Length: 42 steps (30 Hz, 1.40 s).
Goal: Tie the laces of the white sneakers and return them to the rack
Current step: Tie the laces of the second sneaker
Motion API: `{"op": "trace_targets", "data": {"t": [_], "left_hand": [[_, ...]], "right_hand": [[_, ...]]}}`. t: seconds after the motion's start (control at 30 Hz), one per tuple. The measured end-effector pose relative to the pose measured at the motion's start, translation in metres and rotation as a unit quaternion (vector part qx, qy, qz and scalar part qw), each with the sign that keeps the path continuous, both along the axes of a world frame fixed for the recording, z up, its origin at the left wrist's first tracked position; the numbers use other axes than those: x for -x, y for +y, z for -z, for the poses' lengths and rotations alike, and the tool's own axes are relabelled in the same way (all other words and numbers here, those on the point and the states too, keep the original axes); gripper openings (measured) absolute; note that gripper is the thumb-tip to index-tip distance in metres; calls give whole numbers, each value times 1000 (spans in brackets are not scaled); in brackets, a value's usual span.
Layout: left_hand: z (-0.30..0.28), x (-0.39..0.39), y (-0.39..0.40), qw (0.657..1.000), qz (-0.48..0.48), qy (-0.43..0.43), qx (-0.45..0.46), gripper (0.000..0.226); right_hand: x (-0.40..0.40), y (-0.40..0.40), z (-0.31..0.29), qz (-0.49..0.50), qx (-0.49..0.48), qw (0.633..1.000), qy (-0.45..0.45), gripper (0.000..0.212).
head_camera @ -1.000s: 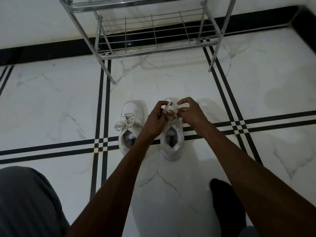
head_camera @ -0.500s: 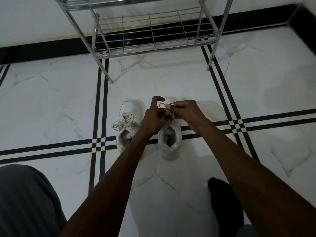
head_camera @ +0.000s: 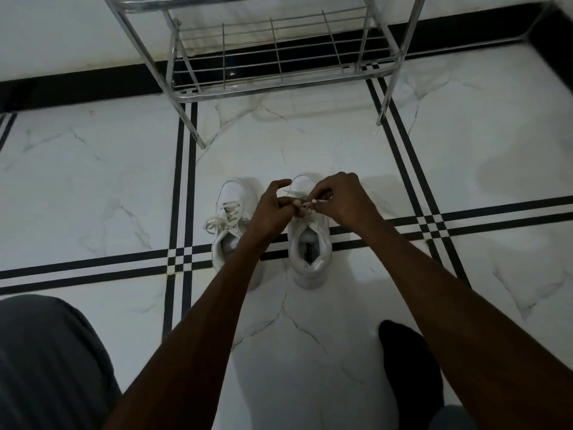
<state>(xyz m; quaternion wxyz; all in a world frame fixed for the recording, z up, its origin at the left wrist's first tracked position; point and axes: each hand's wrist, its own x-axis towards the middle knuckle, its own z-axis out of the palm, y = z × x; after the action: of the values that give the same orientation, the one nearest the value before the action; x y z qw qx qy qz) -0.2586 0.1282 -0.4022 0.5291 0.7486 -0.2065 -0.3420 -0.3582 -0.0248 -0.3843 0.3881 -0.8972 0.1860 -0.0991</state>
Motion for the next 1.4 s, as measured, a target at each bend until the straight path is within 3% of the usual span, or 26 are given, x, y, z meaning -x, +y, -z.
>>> {"op": "trace_targets", "data": {"t": [0.13, 0.27, 0.43, 0.6, 0.67, 0.77, 0.93, 1.0, 1.13, 1.23, 1.3, 1.4], "left_hand": [[0, 0, -2, 1000, 10, 21, 19, 56], [-2, 4, -5, 999, 49, -4, -2, 62], [2, 1, -5, 986, 35, -152, -63, 26], [-7, 8, -4, 949, 24, -287, -126, 22], [-5, 6, 4, 929, 3, -331, -164, 23], [8, -2, 29, 919, -7, -324, -224, 24], [5, 11, 49, 886, 3, -355, -299, 15], [5, 12, 48, 890, -4, -347, -296, 17], [11, 2, 50, 935, -42, -288, -202, 24], [13, 0, 48, 942, -52, -289, -162, 24], [12, 1, 49, 924, -44, -329, -188, 20], [10, 7, 51, 871, -18, -413, -265, 22]], "right_hand": [[1, 13, 9, 60, 25, 997, -49, 10], [2, 17, 13, 88, -46, 992, -83, 8], [7, 9, 16, 110, -120, 985, -66, 11], [15, 2, 13, 131, -214, 968, -16, 12], [21, -3, 11, 155, -258, 953, 10, 13], [33, -16, 12, 228, -301, 920, 99, 21], [47, -11, 26, 308, -435, 830, 163, 14], [46, -5, 29, 317, -425, 834, 153, 8], [48, -6, 23, 280, -413, 859, 118, 7], [52, -14, 19, 212, -321, 918, 99, 17], [50, -19, 14, 173, -222, 955, 90, 19], [47, -25, 13, 171, -147, 970, 90, 17]]}}
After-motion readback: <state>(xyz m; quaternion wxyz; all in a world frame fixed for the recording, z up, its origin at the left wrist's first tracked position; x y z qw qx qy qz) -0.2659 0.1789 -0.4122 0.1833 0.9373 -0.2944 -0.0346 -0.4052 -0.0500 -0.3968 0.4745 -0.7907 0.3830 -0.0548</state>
